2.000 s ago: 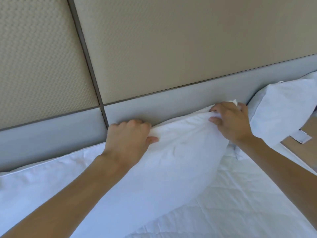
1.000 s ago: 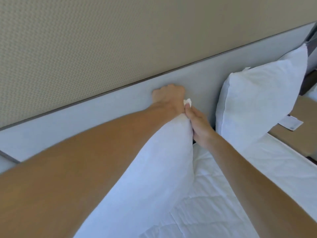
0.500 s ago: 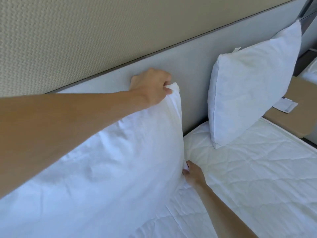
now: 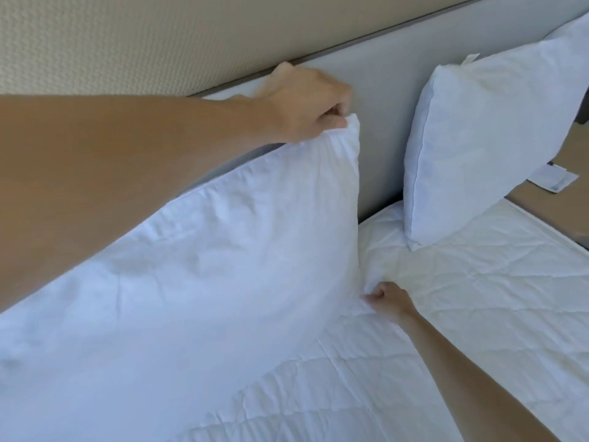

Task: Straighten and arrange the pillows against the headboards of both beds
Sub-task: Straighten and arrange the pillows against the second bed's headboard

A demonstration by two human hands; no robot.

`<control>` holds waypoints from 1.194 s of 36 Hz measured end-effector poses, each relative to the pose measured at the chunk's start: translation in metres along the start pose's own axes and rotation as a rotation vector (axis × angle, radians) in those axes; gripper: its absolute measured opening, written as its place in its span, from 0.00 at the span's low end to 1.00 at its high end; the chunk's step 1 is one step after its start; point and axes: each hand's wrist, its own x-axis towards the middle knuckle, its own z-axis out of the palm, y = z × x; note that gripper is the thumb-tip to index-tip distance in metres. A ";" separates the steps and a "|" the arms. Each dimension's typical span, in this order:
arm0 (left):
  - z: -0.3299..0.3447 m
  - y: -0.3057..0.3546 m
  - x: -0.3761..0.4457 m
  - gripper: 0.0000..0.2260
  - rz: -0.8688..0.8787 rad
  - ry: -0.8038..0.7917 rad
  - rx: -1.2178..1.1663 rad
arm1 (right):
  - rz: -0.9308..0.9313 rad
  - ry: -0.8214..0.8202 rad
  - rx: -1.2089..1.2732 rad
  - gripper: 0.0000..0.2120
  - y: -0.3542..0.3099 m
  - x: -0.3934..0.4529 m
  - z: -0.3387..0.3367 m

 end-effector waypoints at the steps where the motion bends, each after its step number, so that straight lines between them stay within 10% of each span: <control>1: -0.005 0.003 -0.005 0.09 -0.042 0.003 -0.156 | -0.029 -0.025 0.013 0.12 -0.009 -0.010 -0.007; 9: -0.010 0.048 -0.209 0.06 -0.501 0.094 -0.720 | -0.420 -0.490 -0.110 0.10 -0.133 -0.109 -0.011; 16: 0.065 0.067 -0.379 0.08 -1.100 -0.796 -1.122 | -0.613 -0.826 -0.683 0.14 -0.234 -0.162 0.084; 28: 0.050 -0.029 -0.400 0.21 -0.983 -1.061 -1.216 | -0.056 -1.058 -1.080 0.25 -0.324 -0.127 0.090; 35: 0.054 -0.012 -0.418 0.22 -1.006 -1.054 -1.082 | -0.238 -0.860 -1.031 0.23 -0.302 -0.150 0.086; 43: 0.053 0.018 -0.401 0.26 -1.008 -0.898 -1.333 | -0.239 -0.989 -1.055 0.25 -0.308 -0.163 0.117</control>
